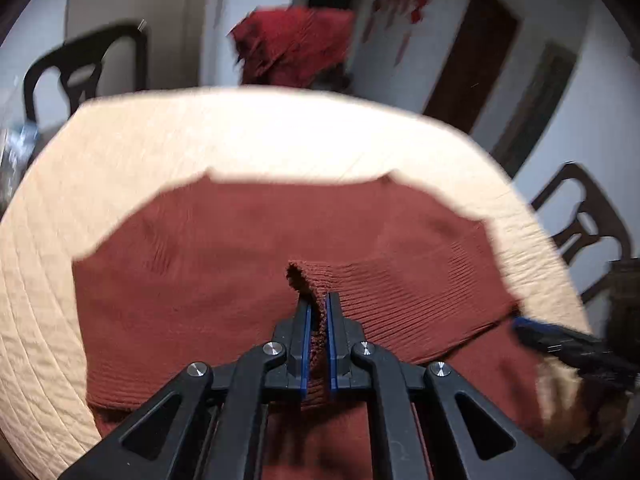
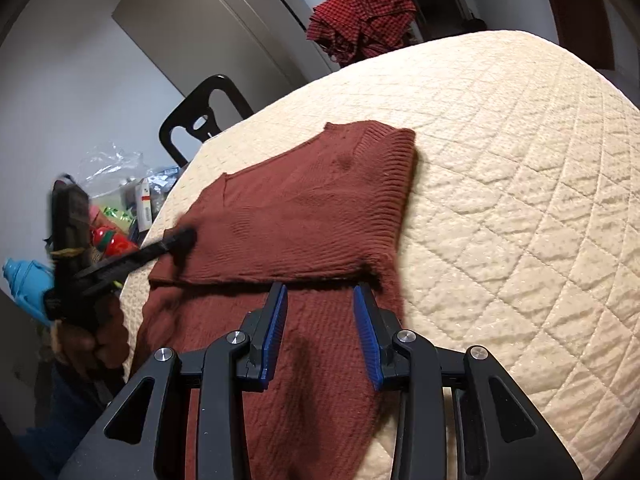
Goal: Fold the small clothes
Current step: 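Fold the held sleeve across the sweater body with the right tool and release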
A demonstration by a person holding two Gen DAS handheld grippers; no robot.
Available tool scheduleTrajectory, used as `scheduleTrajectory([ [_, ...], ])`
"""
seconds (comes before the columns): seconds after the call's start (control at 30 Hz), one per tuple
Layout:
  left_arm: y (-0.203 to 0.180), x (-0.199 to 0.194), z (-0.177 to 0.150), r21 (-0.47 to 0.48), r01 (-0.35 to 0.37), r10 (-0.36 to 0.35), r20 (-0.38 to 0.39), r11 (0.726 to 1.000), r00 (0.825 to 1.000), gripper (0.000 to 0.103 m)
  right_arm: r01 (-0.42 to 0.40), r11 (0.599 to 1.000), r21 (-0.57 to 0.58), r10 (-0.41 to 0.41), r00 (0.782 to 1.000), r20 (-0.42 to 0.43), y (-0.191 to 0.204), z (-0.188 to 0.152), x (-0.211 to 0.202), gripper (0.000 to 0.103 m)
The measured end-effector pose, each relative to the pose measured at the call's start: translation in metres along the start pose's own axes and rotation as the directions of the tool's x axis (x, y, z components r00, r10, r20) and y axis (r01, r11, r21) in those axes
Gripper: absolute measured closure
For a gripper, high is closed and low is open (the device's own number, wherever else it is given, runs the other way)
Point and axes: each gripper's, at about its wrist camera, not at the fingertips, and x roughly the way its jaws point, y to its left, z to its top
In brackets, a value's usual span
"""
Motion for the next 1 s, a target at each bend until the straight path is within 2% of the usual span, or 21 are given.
scheduleTrajectory([
  [0.03,0.004,0.005,-0.002,-0.007,-0.011,0.01,-0.014,1.0,1.0,0.09,-0.003,1.0,-0.007,0.003,1.0,0.002,0.001,0.0,-0.002,0.067],
  [0.13,0.011,-0.002,-0.005,-0.047,0.01,-0.01,0.009,0.999,1.0,0.088,-0.012,0.999,-0.046,0.013,0.999,0.035,0.009,0.001,-0.011,0.068],
  [0.27,0.007,-0.026,-0.004,-0.029,-0.035,0.037,0.09,0.999,0.995,0.082,0.015,0.996,-0.086,-0.008,0.997,0.08,0.016,0.009,-0.014,0.068],
  [0.37,-0.001,-0.036,-0.006,-0.01,0.0,0.001,0.107,1.0,0.994,0.082,0.052,0.996,-0.073,-0.048,0.997,0.059,0.01,0.014,-0.002,0.078],
  [0.43,-0.011,-0.032,-0.011,0.028,0.004,-0.007,0.099,1.0,0.995,0.082,0.118,0.991,-0.068,-0.118,0.993,0.01,0.002,0.014,0.014,0.086],
  [0.47,-0.014,-0.025,-0.014,0.047,0.001,-0.005,0.076,0.999,0.997,0.082,0.133,0.989,-0.068,-0.134,0.991,-0.005,-0.001,0.013,0.018,0.102],
  [0.53,-0.017,-0.007,-0.016,0.061,-0.014,0.013,0.014,0.998,1.0,0.082,0.139,0.988,-0.07,-0.14,0.99,-0.008,-0.002,0.012,0.017,0.102],
  [0.57,-0.014,-0.004,-0.018,0.067,-0.016,0.016,0.006,0.998,1.0,0.082,0.145,0.987,-0.075,-0.146,0.989,-0.008,-0.001,0.012,0.015,0.102],
  [0.6,-0.014,-0.007,-0.02,0.078,-0.017,0.014,0.031,0.997,0.999,0.082,0.149,0.985,-0.084,-0.15,0.989,-0.003,0.0,0.012,0.013,0.102],
  [0.73,-0.015,-0.015,-0.01,0.069,-0.02,0.017,0.05,0.997,0.999,0.082,0.139,0.985,-0.101,-0.137,0.99,0.023,0.004,0.022,0.008,0.101],
  [0.8,-0.017,-0.014,-0.003,0.077,-0.044,0.039,0.067,0.996,0.997,0.082,0.146,0.983,-0.111,-0.143,0.989,0.032,0.007,0.03,0.01,0.099],
  [1.0,-0.01,0.015,0.006,0.053,-0.066,0.064,0.041,0.996,0.997,0.082,0.193,0.975,-0.113,-0.193,0.981,0.016,-0.003,0.057,0.041,0.099],
])
